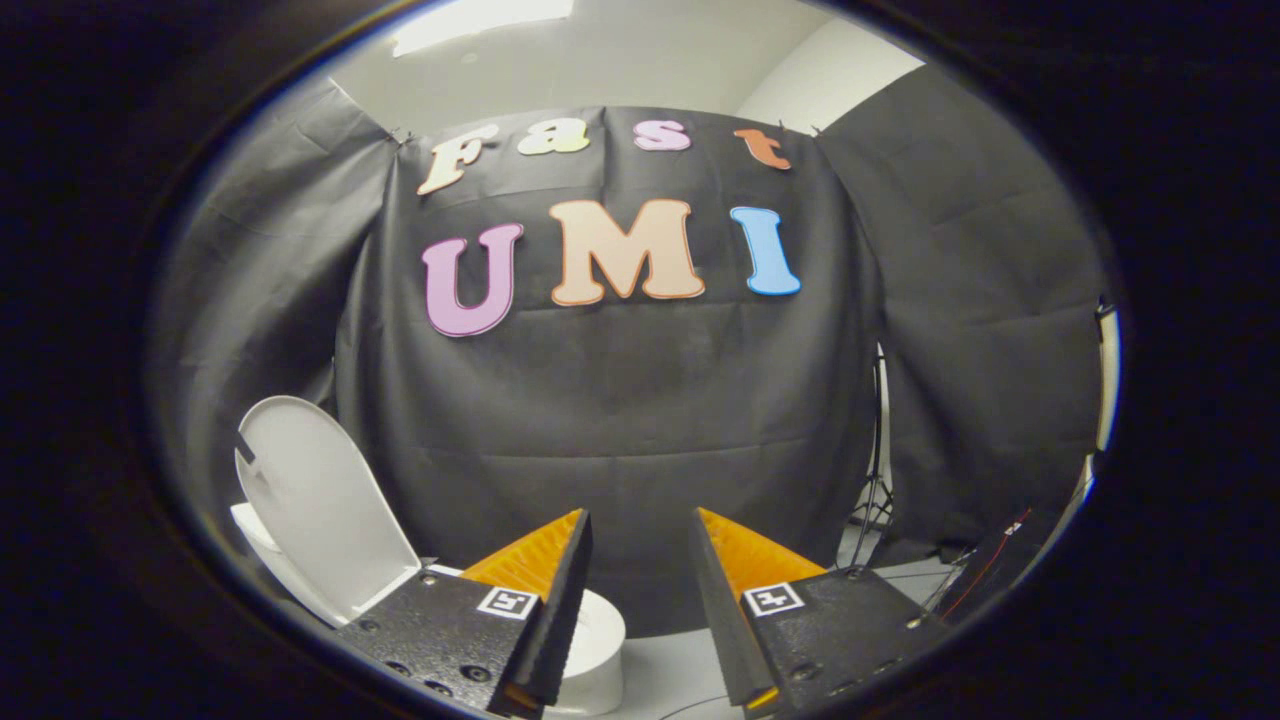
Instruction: Open the toilet lid.
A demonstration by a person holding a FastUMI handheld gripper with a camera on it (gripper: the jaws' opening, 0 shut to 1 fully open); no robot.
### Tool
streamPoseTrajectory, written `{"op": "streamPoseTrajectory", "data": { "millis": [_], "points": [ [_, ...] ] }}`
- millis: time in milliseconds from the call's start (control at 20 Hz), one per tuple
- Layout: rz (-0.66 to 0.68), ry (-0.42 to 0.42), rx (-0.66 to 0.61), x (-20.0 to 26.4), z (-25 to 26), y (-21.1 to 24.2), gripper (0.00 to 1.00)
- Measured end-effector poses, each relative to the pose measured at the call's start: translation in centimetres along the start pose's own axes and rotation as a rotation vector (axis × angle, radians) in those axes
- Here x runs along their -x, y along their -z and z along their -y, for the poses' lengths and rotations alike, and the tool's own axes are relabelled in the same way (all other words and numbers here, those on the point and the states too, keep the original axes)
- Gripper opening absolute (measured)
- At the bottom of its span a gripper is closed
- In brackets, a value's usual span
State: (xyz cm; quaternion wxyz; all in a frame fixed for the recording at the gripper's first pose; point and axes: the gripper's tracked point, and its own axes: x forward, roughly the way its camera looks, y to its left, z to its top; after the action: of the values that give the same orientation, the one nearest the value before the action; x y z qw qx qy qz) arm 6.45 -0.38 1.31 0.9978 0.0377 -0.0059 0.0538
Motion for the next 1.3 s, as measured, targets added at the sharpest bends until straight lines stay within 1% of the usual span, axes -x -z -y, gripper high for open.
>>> {"op": "streamPoseTrajectory", "data": {
  "millis": [300, 550, 700, 800, 1300],
  "points": [
    [0.029, 0.038, -0.039, 1.1, 1.2, 0.4, 0.60],
    [0.036, 0.042, -0.047, 1.0, 1.1, 0.5, 0.67],
    [0.021, 0.042, -0.051, 1.0, 1.1, 0.8, 0.68],
    [0.015, 0.040, -0.053, 2.0, 1.7, 1.6, 0.67],
    [0.013, 0.039, -0.069, 2.1, 1.7, 1.4, 0.67]
  ]
}}
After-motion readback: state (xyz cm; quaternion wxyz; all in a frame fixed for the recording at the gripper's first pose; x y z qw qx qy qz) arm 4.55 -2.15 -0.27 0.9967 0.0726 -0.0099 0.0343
